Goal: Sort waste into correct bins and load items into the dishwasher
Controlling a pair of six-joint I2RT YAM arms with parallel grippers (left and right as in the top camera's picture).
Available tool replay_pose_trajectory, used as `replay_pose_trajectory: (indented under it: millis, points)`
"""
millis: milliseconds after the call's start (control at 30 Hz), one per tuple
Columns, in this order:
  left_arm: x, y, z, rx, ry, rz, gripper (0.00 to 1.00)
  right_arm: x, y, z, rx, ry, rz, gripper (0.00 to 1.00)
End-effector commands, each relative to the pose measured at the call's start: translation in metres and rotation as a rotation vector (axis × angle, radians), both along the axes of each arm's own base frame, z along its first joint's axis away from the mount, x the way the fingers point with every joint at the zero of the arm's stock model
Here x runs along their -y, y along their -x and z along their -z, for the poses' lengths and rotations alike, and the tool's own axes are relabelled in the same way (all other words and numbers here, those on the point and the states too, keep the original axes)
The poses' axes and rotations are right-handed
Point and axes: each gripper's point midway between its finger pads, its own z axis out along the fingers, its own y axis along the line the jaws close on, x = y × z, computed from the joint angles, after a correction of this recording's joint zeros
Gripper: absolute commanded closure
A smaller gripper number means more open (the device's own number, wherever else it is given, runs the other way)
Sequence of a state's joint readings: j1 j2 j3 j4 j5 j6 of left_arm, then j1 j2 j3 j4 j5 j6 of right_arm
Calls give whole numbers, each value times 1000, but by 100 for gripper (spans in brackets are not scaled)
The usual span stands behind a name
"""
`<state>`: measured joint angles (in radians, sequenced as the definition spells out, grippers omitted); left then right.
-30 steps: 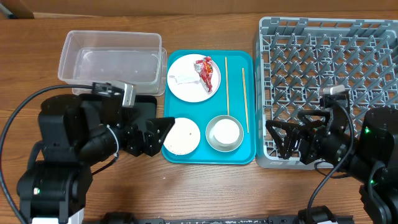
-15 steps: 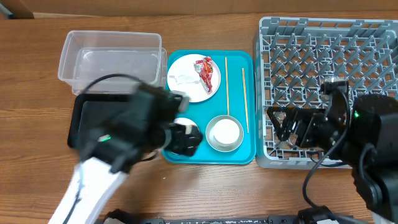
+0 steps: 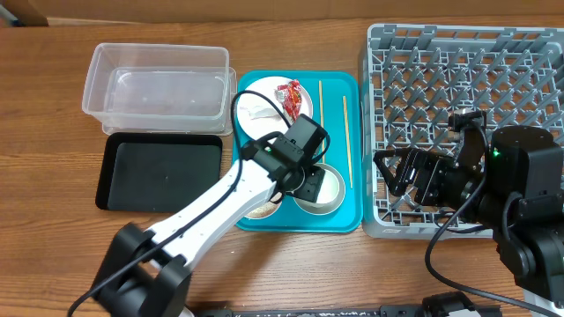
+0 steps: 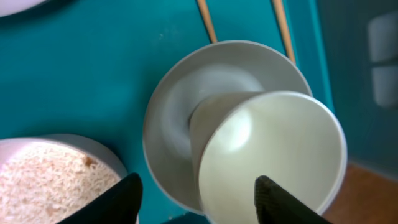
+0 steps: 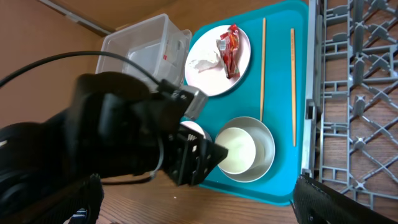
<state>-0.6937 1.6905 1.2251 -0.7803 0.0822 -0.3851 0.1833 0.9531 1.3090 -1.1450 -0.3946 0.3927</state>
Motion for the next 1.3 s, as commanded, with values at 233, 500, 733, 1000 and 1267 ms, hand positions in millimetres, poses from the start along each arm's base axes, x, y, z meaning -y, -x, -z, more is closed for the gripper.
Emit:
replay_pose_trajectory:
  millis: [233, 500, 733, 1000, 1267]
  points:
    - [4, 3, 11, -54, -15, -51, 96, -1, 3, -9, 11, -12, -3, 0]
    - [2, 3, -62, -71, 183, -50, 96, -1, 3, -9, 11, -12, -4, 17]
    - [-14, 0, -154, -220, 821, 98, 96, -2, 3, -5, -2, -8, -15, 14]
    - [-37, 13, -224, -253, 1256, 253, 96, -68, 24, -34, 145, -185, -534, 0]
    - [-31, 22, -231, -288, 1290, 283, 96, -115, 27, -42, 222, -234, -744, 2]
